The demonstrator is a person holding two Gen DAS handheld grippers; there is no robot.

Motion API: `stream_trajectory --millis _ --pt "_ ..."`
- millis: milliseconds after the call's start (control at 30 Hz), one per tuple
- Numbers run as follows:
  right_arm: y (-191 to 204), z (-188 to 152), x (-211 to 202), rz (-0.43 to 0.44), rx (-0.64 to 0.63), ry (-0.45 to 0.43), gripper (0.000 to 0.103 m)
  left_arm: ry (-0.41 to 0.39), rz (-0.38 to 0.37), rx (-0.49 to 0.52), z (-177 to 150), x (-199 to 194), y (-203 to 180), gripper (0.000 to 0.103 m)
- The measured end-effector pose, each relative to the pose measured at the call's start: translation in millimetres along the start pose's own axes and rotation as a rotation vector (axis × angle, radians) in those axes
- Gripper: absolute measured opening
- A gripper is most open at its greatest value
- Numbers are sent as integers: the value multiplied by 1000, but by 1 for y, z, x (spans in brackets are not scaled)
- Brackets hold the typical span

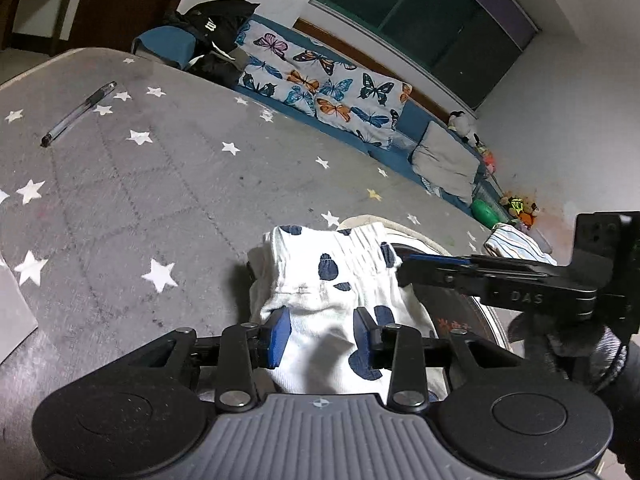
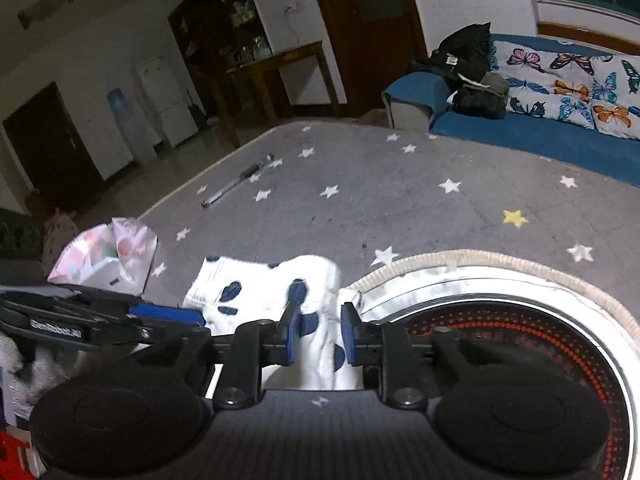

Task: Fold clothes

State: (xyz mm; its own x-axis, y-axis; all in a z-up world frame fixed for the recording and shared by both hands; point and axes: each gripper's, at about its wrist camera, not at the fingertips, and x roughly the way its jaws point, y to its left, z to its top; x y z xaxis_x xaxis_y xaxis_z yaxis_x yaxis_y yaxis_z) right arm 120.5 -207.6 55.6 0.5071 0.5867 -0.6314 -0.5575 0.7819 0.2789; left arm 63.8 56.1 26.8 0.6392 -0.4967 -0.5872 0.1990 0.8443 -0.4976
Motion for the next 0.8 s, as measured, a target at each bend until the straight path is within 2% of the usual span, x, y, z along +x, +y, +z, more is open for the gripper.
stream_trajectory --millis 233,400,500,667,767,800 --pt "7 -18 -43 -4 -25 9 23 -5 10 15 3 -3 -6 39" --pt "22 -51 -73 41 -45 59 23 -12 13 21 5 0 -10 43" --pt "29 -71 -75 45 -45 91 23 -17 24 29 6 -1 -15 43" --pt "30 -86 -74 47 -7 78 22 -47 1 52 8 -15 -33 43" --pt "30 -89 -77 45 7 54 7 -49 -18 81 9 -18 -48 43" --pt "31 -89 -79 30 8 45 6 -40 -29 89 9 -16 -53 43"
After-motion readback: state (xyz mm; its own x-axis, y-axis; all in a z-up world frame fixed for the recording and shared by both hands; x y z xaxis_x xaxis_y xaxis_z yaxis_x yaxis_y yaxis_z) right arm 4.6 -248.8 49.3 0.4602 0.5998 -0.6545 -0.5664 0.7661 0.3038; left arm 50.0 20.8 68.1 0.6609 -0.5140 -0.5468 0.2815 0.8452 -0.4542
